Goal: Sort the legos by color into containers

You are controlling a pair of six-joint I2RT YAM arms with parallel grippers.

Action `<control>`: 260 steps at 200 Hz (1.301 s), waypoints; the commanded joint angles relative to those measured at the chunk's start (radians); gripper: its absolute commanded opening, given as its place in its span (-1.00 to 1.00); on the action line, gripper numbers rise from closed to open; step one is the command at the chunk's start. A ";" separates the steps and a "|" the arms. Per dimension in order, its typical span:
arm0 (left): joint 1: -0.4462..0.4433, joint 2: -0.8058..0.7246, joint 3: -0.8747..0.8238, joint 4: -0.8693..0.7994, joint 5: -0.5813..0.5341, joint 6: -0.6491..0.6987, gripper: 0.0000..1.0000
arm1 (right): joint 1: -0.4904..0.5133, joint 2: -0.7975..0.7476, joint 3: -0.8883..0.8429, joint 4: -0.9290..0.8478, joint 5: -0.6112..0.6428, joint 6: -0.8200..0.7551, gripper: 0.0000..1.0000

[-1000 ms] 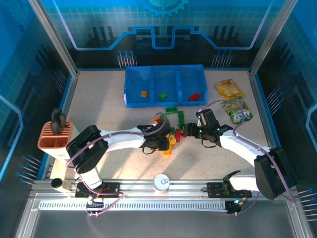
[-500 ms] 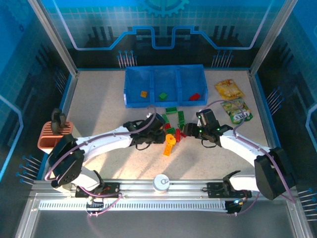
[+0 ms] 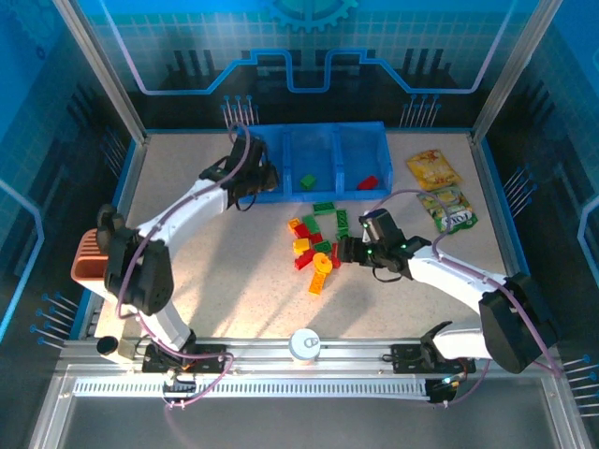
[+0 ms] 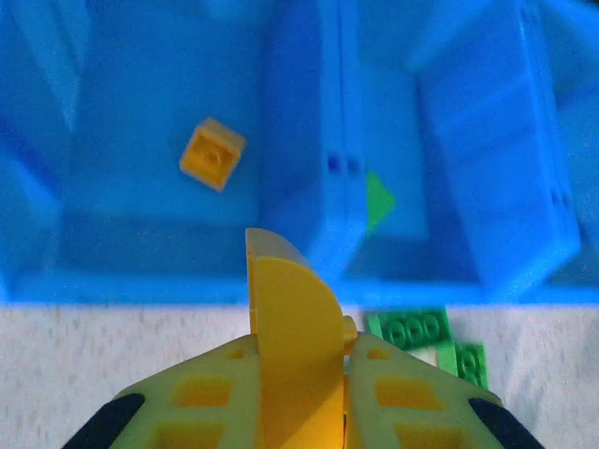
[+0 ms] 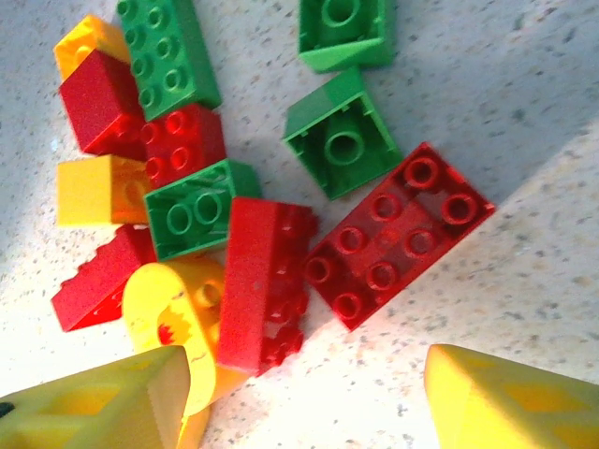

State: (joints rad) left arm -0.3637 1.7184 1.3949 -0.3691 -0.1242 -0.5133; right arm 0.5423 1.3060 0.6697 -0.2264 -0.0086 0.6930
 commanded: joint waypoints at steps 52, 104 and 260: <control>0.074 0.239 0.230 -0.048 0.009 0.103 -0.03 | 0.207 0.045 0.000 0.001 0.074 0.181 0.45; 0.063 0.048 0.081 0.040 0.057 0.074 0.50 | 0.325 0.138 0.068 -0.106 0.217 0.316 0.45; -0.069 -0.611 -0.709 0.144 -0.020 -0.073 0.43 | 0.496 0.403 0.394 -0.338 0.311 0.377 -0.70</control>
State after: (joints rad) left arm -0.4240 1.1767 0.7284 -0.2115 -0.1234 -0.5522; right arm 0.9997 1.7264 0.9916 -0.4950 0.2882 1.0885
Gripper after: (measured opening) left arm 0.720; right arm 0.250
